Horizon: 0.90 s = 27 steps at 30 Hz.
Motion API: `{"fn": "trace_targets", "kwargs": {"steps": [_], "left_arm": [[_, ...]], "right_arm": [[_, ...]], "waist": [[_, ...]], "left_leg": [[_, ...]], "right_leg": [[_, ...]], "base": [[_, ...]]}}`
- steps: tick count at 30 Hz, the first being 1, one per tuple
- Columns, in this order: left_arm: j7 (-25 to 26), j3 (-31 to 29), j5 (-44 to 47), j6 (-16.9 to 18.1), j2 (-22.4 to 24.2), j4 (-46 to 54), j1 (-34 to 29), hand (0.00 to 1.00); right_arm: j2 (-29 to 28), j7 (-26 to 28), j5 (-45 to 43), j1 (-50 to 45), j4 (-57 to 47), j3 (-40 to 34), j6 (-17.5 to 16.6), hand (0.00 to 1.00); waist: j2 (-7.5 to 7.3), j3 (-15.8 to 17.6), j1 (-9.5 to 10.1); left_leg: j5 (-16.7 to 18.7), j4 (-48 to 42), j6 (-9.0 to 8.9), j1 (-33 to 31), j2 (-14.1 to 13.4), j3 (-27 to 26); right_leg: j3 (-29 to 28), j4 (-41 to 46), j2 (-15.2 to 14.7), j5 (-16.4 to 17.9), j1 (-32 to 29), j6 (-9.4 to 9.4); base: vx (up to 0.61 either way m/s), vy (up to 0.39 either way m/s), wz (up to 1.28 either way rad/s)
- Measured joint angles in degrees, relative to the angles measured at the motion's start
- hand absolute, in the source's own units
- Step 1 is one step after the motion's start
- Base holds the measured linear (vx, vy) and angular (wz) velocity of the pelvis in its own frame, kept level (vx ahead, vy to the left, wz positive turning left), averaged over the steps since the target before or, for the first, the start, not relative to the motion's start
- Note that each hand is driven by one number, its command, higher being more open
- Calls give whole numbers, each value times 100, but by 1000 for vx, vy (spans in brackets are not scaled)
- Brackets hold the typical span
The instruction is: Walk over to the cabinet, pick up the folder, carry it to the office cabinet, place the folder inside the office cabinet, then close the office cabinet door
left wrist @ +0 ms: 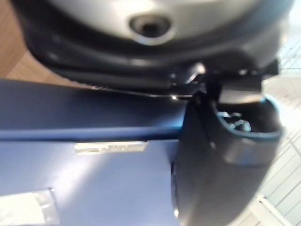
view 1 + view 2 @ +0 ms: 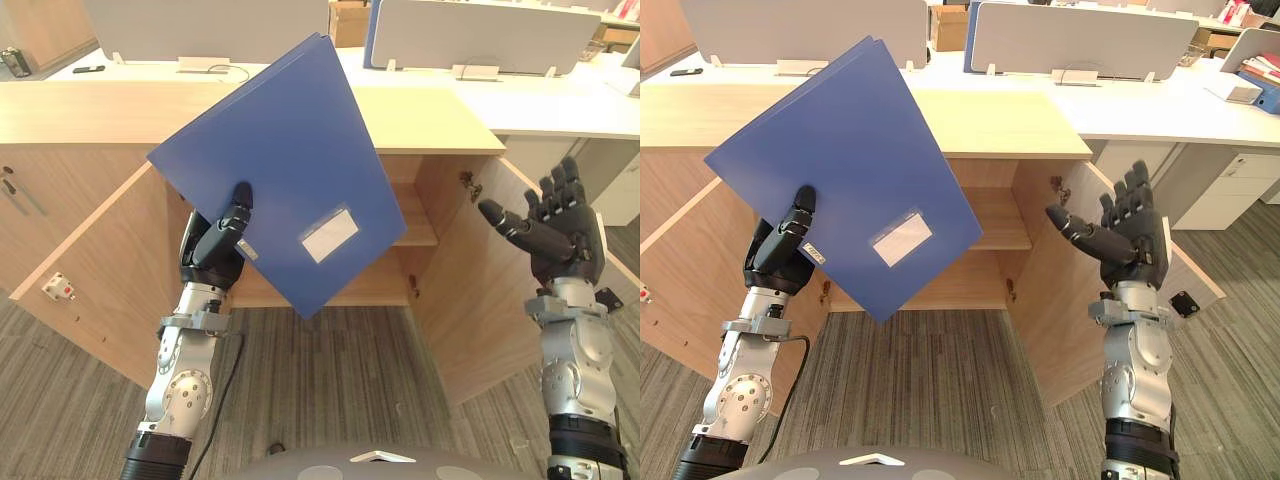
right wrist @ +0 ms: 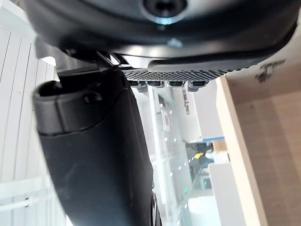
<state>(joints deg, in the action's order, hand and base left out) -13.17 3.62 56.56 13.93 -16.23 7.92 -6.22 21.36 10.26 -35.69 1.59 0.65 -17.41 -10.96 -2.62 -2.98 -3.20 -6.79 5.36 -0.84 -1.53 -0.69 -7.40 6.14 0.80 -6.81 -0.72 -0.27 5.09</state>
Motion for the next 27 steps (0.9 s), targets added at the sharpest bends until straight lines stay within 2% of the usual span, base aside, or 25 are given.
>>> {"fn": "trace_targets", "kwargs": {"steps": [5, 8, 14, 20, 27], "left_arm": [[-152, 153, 0, -38, -73, -240, 140, 0], [-259, 450, 2, -53, -75, -318, 452, 0], [-462, 620, 5, -53, -109, -321, 779, 0], [-604, 1014, 158, -54, -286, -455, 908, 0], [-580, 1181, 382, -53, -414, -571, 974, 0]], "right_arm": [[412, 698, -614, 598, -304, 711, 7, 100], [569, 994, -824, 1201, -316, 1163, 28, 100], [635, 1188, -971, 1888, -115, 1758, 44, 100], [1256, 1328, -971, 2407, 375, 2503, 205, 100], [1497, 1363, -970, 2754, 794, 2897, 279, 100]], "waist": [[21, 0, 36], [22, 1, 144], [26, 3, 146], [30, 3, 146], [29, 2, 141]], "left_leg": [[-9, 0, 12, -1, 5, -1], [-29, 0, 37, -2, 12, 7], [-91, 1, 51, -3, 20, 102], [-100, 2, 50, -52, -22, 151], [-108, 1, 52, -109, -31, 149]], "right_leg": [[3, 6, 10, -17, -3, -25], [9, 15, 7, -19, -3, -27], [136, 49, 0, -10, 35, -44], [148, -1, 1, -7, 37, -58], [153, -136, 19, -103, 43, -49]], "base": [[0, 0, 0], [-1, 3, 1], [-3, 1, 10], [-7, 0, 2], [0, 0, 0]]}}
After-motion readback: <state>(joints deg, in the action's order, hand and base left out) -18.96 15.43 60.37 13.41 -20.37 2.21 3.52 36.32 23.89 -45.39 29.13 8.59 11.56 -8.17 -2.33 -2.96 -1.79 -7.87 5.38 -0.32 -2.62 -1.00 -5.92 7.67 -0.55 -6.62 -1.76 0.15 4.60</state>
